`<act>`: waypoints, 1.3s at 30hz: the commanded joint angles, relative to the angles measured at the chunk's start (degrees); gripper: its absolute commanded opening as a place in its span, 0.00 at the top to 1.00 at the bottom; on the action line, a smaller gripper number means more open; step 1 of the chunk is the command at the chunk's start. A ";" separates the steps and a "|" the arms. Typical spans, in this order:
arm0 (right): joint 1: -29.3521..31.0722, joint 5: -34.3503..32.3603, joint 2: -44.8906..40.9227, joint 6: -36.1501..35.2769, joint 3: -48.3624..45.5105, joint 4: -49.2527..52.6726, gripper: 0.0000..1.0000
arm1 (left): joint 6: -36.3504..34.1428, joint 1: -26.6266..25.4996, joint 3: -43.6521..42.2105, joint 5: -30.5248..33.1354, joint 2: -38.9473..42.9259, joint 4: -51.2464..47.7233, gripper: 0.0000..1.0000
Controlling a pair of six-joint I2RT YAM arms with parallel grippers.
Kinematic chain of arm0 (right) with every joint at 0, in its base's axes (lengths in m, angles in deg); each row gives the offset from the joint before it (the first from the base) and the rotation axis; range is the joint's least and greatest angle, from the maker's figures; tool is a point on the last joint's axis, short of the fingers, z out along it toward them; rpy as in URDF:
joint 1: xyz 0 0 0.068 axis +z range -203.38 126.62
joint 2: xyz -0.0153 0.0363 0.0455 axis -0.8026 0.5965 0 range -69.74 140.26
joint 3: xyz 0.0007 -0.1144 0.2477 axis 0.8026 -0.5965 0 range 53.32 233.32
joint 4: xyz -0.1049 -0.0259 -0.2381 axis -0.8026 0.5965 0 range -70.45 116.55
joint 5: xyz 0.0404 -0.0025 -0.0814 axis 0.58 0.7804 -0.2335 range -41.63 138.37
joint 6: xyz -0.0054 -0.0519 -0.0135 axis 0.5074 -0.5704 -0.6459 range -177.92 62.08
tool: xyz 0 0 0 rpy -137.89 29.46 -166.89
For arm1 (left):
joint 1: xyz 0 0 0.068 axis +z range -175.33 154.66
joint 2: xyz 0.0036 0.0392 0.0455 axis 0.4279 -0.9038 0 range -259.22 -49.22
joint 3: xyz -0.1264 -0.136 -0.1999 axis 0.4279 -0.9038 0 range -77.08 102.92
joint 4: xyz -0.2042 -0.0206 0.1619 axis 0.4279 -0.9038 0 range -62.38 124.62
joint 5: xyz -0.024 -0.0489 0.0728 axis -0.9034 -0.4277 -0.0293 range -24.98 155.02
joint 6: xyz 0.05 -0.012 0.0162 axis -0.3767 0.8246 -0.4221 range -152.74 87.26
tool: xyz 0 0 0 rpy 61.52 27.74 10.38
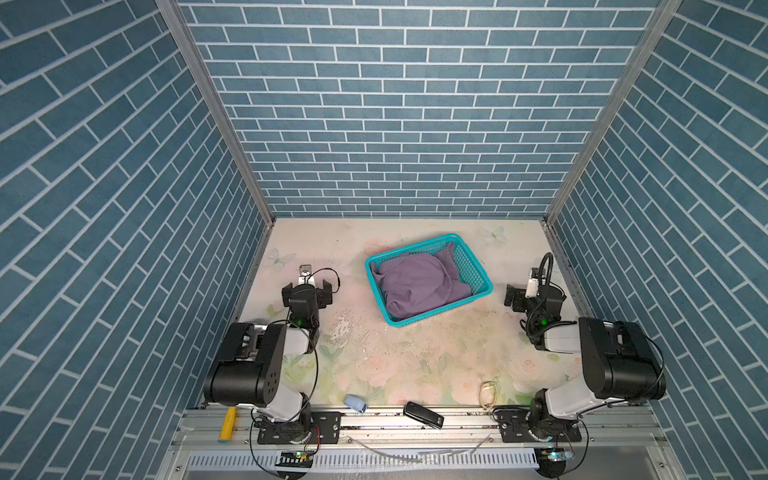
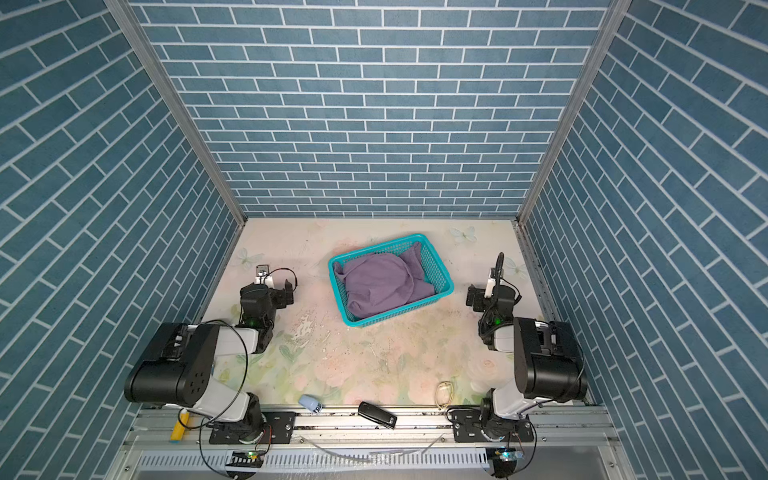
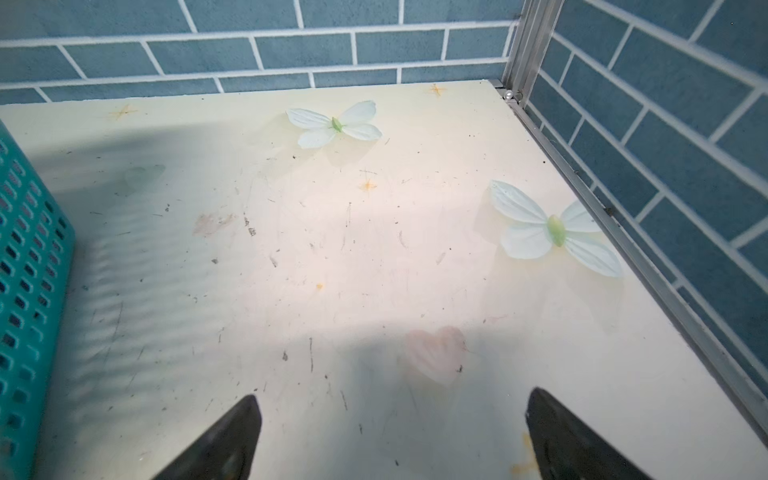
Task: Fold and stack the trousers
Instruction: 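Raise both grippers from the rest pose toward the teal basket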
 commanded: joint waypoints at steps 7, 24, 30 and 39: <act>-0.16 0.52 0.03 -0.05 1.90 -0.81 0.01 | -0.86 -1.77 0.54 3.74 -0.19 0.64 0.01; -0.31 0.54 0.06 0.11 1.93 -0.98 0.01 | -1.19 -2.05 0.17 3.82 -0.30 1.55 0.01; -0.30 0.40 0.12 0.16 2.01 -0.72 0.01 | 0.55 0.50 0.06 -0.12 -0.01 1.24 0.01; 3.88 -13.58 -14.64 0.88 12.59 28.57 0.01 | -0.57 -2.41 0.78 7.14 12.18 -8.78 0.01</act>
